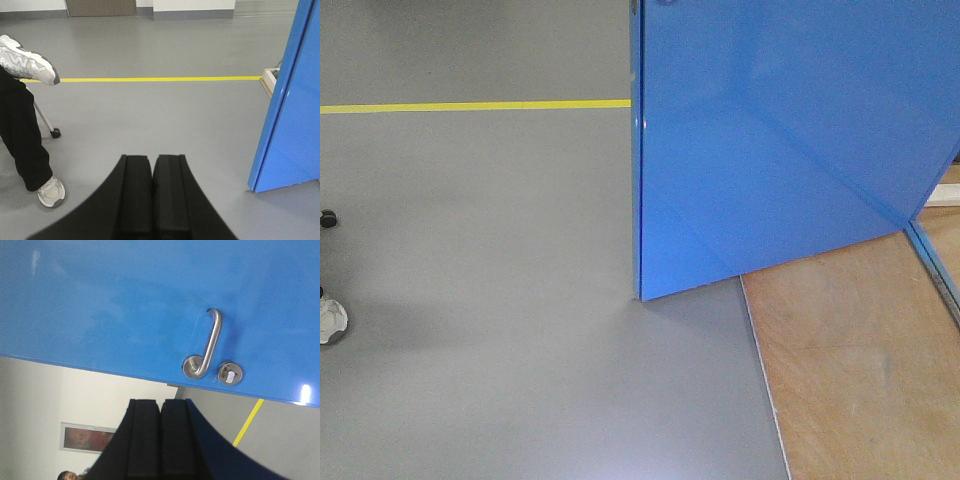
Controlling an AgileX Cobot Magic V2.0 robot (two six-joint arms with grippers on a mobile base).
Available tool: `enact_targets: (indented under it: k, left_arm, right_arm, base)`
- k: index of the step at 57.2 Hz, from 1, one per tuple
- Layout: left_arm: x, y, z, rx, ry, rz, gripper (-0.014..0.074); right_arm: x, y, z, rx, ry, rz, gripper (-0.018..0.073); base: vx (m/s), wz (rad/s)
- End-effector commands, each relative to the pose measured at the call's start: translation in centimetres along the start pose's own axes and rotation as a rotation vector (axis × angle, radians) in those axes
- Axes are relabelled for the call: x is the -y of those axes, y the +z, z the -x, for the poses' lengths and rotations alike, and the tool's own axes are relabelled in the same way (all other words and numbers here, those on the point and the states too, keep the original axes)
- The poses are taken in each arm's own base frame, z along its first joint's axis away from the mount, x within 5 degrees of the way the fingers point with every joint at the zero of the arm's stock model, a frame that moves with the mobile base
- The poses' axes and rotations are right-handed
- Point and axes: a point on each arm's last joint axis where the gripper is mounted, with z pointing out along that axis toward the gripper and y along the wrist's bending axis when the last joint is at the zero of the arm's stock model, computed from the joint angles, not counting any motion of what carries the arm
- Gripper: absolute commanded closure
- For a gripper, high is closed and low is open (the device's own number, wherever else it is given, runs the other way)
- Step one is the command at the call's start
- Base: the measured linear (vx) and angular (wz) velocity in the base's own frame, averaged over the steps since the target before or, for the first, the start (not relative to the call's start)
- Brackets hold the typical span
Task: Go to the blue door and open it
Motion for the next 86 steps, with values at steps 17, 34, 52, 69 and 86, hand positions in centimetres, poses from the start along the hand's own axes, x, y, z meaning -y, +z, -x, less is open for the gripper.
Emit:
enact_targets:
  k: [17, 34, 52, 69, 86]
  left_arm:
    - [0.01, -0.44, 1.61, 0.119, -0.009, -0.007, 0.0524]
    - [0.01, -0.44, 1.61, 0.119, -0.009, -0.007, 0.0524]
    - [0.01, -0.44, 1.61, 0.119, -0.009, -0.007, 0.0524]
    - [0.01, -0.44, 1.61, 0.119, -0.009, -0.007, 0.0524]
    - [0.01, -0.44, 1.61, 0.119, -0.009, -0.007, 0.0524]
  right_arm:
    - [-2.29, -1.39, 0.52, 0.053, -0.011, 0.075, 0.0551]
    - [-2.29, -1.39, 0.52, 0.053, -0.011, 0.075, 0.0551]
    - [-2.29, -1.39, 0.53, 0.054, -0.011, 0.075, 0.0551]
    - [-2.29, -1.39, 0.53, 0.054, -0.011, 0.075, 0.0551]
    - [-2.29, -1.39, 0.53, 0.054, -0.011, 0.075, 0.0551]
  base:
    - [0.02, 0.05]
    - [0.05, 0.05]
    - [0.11, 0.09]
    - [0.16, 0.1]
    - [0.19, 0.06]
